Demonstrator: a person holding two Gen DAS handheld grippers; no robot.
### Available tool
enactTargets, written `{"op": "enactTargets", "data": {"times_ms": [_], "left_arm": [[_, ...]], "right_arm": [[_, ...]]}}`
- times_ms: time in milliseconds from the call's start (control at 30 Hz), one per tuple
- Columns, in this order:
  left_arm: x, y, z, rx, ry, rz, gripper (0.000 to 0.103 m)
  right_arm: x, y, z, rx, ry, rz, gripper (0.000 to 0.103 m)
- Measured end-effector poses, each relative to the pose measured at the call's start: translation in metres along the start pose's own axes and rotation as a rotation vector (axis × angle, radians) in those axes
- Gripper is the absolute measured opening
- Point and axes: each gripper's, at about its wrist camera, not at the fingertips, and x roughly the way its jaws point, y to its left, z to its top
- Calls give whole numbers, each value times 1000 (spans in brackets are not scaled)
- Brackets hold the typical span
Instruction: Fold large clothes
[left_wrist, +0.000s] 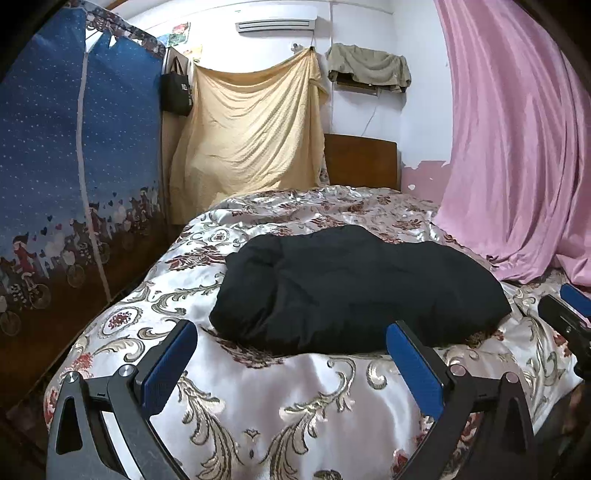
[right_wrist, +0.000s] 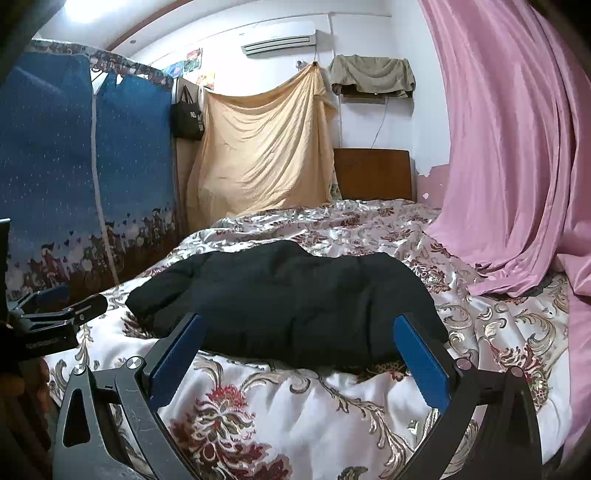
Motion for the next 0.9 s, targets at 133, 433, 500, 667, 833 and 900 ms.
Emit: {"op": "enactTargets", "data": {"times_ms": [133, 433, 500, 667, 833, 900], "left_arm": [[-4, 1, -2, -6, -13, -11, 103], [-7, 0, -5, -1, -13, -8, 103], [-7, 0, -6, 2, -12, -9, 103], [-8, -2, -7, 15, -15, -14, 103], [-8, -3, -7, 16, -13, -16, 103], [-6, -3, -7, 18, -8, -13, 103]], "right_arm": [[-2, -1, -3, 2, 7, 1, 101], [-1, -2, -8, 7, 27, 8, 101], [-1, -2, -8, 6, 29, 8, 101], [-1, -3, -8, 7, 29, 7, 101], [-1, -3, -7, 9, 30, 5, 101], [-1, -3, -7, 9, 32, 4, 101]]}}
